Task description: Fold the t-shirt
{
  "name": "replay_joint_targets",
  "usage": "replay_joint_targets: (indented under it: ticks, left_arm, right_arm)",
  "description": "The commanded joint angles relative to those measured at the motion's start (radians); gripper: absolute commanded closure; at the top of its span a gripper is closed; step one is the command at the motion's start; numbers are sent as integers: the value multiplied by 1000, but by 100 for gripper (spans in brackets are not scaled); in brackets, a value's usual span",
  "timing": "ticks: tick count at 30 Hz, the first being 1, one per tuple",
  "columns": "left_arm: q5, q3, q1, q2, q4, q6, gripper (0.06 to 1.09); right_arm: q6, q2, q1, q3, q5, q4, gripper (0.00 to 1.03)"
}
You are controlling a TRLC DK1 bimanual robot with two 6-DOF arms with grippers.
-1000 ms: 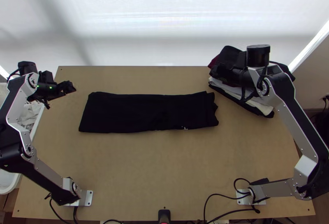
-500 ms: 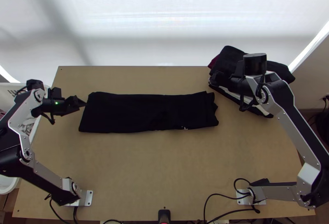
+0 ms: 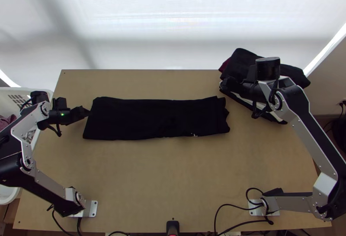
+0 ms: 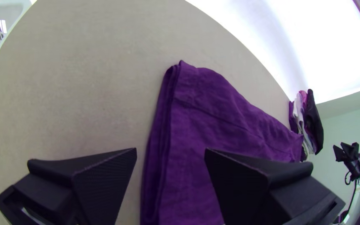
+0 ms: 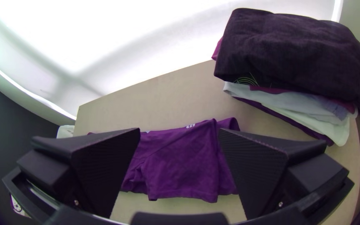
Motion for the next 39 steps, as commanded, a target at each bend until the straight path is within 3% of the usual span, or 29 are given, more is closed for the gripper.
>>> replay_joint_targets:
  ticks: [1,21,22,23,25,26,32,39]
  left_arm:
    - [-28,-43,-32,14,32,2,28]
    - [-69,-120,-254,44,137,-144,28]
    - [-73,-123,-262,41,137,-145,31]
    - [-76,-126,-264,38,142,-147,45]
    - [-83,-134,-258,25,179,-173,91]
    - [-83,-132,-250,21,182,-175,105]
    - [-83,-115,-132,2,160,-133,105]
    - [-82,12,95,28,28,11,105]
  right_arm:
    - [23,-17,9,-14,7,-5,15]
    - [26,-25,6,6,7,-19,15]
    - [26,-25,6,5,7,-19,15]
    - [26,-25,6,5,7,-17,15]
    - [28,-25,6,6,7,-19,15]
    - [28,-26,5,6,7,-19,15]
    - [26,-29,-2,5,7,-17,15]
    - [22,-29,-5,-3,7,-17,15]
